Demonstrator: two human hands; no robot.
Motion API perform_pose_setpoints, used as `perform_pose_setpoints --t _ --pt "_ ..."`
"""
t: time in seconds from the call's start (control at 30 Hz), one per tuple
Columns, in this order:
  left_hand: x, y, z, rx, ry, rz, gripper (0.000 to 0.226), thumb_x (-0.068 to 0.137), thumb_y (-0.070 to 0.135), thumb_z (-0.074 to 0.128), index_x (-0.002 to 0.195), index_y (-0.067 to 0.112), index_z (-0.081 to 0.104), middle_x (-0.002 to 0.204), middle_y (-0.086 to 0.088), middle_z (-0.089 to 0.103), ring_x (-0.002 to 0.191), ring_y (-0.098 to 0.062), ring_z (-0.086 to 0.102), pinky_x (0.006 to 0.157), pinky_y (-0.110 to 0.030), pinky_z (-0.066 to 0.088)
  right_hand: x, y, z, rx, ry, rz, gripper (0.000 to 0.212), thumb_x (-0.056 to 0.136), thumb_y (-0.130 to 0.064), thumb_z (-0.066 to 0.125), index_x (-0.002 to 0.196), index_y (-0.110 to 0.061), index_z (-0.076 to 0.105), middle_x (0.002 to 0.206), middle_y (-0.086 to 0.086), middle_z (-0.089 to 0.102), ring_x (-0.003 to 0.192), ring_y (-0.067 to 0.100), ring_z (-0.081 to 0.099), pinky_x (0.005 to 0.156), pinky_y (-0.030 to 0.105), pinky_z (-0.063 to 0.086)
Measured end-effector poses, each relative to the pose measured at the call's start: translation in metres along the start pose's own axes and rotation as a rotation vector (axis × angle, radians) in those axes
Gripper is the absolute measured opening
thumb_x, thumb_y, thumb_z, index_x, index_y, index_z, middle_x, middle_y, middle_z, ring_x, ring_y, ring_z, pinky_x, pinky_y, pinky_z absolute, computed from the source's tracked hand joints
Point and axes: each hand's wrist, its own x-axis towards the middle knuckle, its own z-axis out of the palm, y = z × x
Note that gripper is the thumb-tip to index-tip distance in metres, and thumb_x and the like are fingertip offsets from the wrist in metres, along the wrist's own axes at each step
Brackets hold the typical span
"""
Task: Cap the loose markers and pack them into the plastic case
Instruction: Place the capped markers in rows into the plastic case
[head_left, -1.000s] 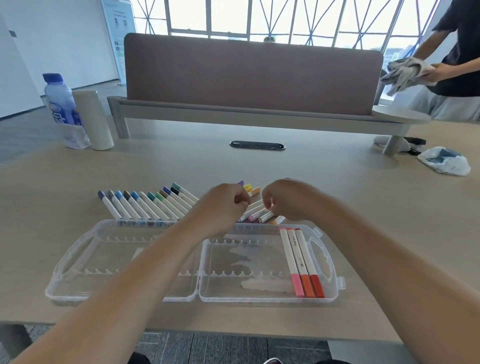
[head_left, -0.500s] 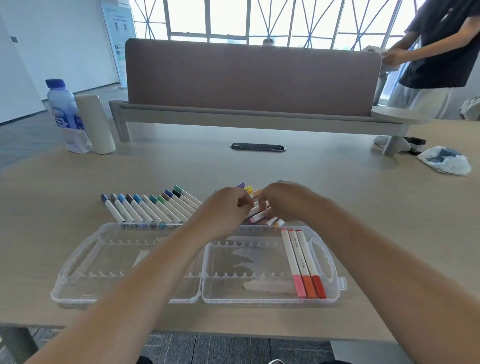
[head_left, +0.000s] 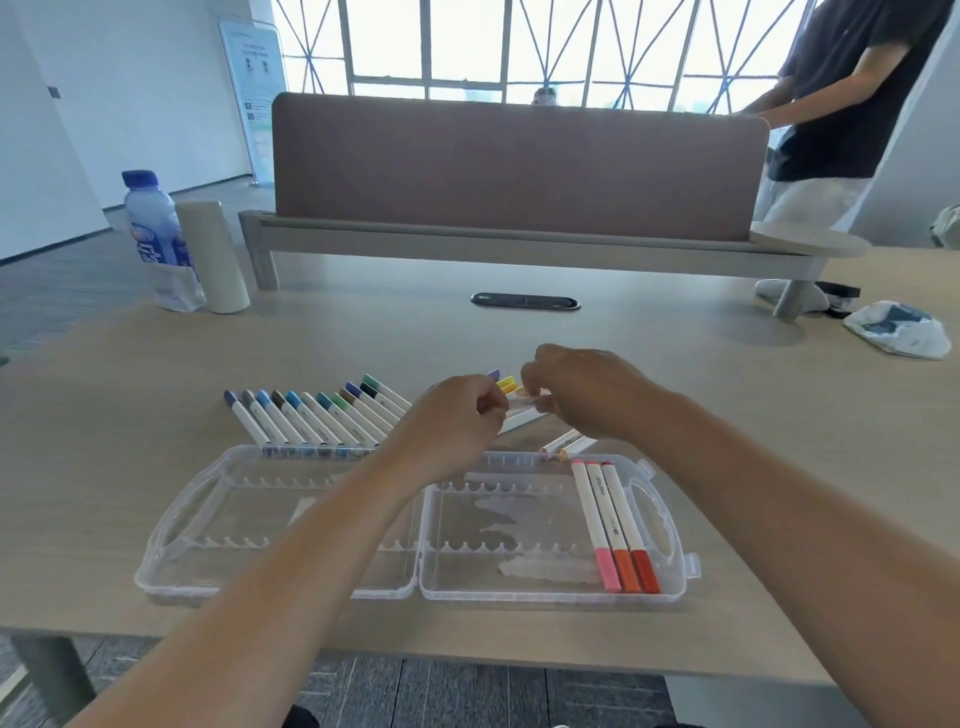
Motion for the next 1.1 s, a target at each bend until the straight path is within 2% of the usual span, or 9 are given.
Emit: perform_pose_setpoints --t 0.17,0.27,0.33,0.47,0.63,0.7,0.77,0.93,1.1 --pt "-0.012 0.014 -0.001 0.002 -0.044 -0.005 0.021 0.096 0.020 0.049 0.101 0.020 0.069 0.116 -0.001 0.069 0.083 -0.018 0.066 0.068 -0.031 0.056 -0.024 -0.004 -0.024 0.247 -0.043 0.236 0.021 0.096 -0.029 0.060 0.085 -0.012 0.061 0.080 0.005 0.063 0.065 0.017 0.054 0.054 0.027 0.035" --pt "-0.022 0.023 0.003 -0.014 -0.059 0.005 0.016 0.095 0.021 0.052 0.098 0.023 0.067 0.097 0.011 0.064 0.117 -0.022 0.058 0.062 -0.022 0.040 -0.043 -0.011 -0.028 0.537 -0.134 0.399 0.024 0.088 -0.021 0.064 0.076 0.000 0.070 0.073 0.018 0.068 0.056 0.021 0.052 0.056 0.027 0.038" --pt "-0.029 0.027 0.007 -0.010 -0.092 0.023 0.013 0.095 0.023 0.056 0.102 0.022 0.067 0.089 0.016 0.060 0.115 -0.023 0.058 0.068 -0.023 0.039 -0.058 -0.016 -0.027 0.676 -0.190 0.472 0.024 0.084 -0.015 0.064 0.071 0.004 0.069 0.068 0.021 0.070 0.047 0.020 0.054 0.056 0.023 0.042" --pt "-0.044 0.034 0.016 -0.017 -0.230 0.011 0.031 0.088 0.029 0.066 0.118 0.019 0.063 0.105 0.004 0.067 0.097 -0.023 0.068 0.082 -0.040 0.057 -0.080 -0.028 -0.021 0.814 -0.260 0.534 0.033 0.088 -0.011 0.061 0.056 -0.003 0.061 0.045 0.007 0.059 0.033 0.010 0.053 0.039 0.011 0.039" --pt "-0.054 0.040 0.025 0.104 -0.325 0.059 0.044 0.094 0.037 0.059 0.135 0.023 0.051 0.114 0.007 0.058 0.094 -0.016 0.066 0.078 -0.028 0.053 -0.082 -0.033 -0.016 0.904 -0.262 0.584 0.027 0.089 -0.009 0.067 0.065 0.002 0.060 0.055 0.014 0.062 0.035 0.015 0.056 0.043 0.022 0.049" --pt "-0.055 0.039 0.026 0.172 -0.338 0.081 0.053 0.094 0.043 0.057 0.143 0.027 0.045 0.137 0.006 0.052 0.106 -0.013 0.063 0.084 -0.024 0.049 -0.080 -0.032 -0.016 0.858 -0.295 0.563 0.033 0.092 -0.015 0.066 0.064 0.000 0.059 0.059 0.013 0.064 0.039 0.016 0.058 0.049 0.023 0.049" --pt "-0.052 0.035 0.028 0.221 -0.359 0.101 0.068 0.091 0.051 0.058 0.151 0.028 0.035 0.155 0.009 0.035 0.130 -0.014 0.048 0.102 -0.028 0.040 -0.081 -0.030 -0.016 0.754 -0.316 0.518 0.035 0.093 -0.022 0.064 0.066 0.000 0.062 0.065 0.016 0.068 0.046 0.018 0.059 0.057 0.024 0.049" --pt "-0.053 0.034 0.034 0.313 -0.397 0.184 0.084 0.085 0.069 0.055 0.153 0.025 0.032 0.162 0.008 0.019 0.148 -0.016 0.022 0.119 -0.037 0.023 -0.085 -0.023 -0.010 0.710 -0.312 0.442 0.025 0.084 -0.023 0.073 0.073 -0.001 0.071 0.057 0.006 0.065 0.044 0.012 0.052 0.050 0.020 0.042" --pt "-0.052 0.032 0.039 0.338 -0.382 0.210 0.086 0.083 0.070 0.056 0.153 0.027 0.030 0.164 0.008 0.015 0.150 -0.016 0.015 0.122 -0.039 0.019 -0.084 -0.022 -0.003 0.716 -0.305 0.412 0.030 0.083 -0.021 0.077 0.060 -0.015 0.060 0.048 -0.002 0.059 0.040 0.009 0.049 0.049 0.021 0.040"
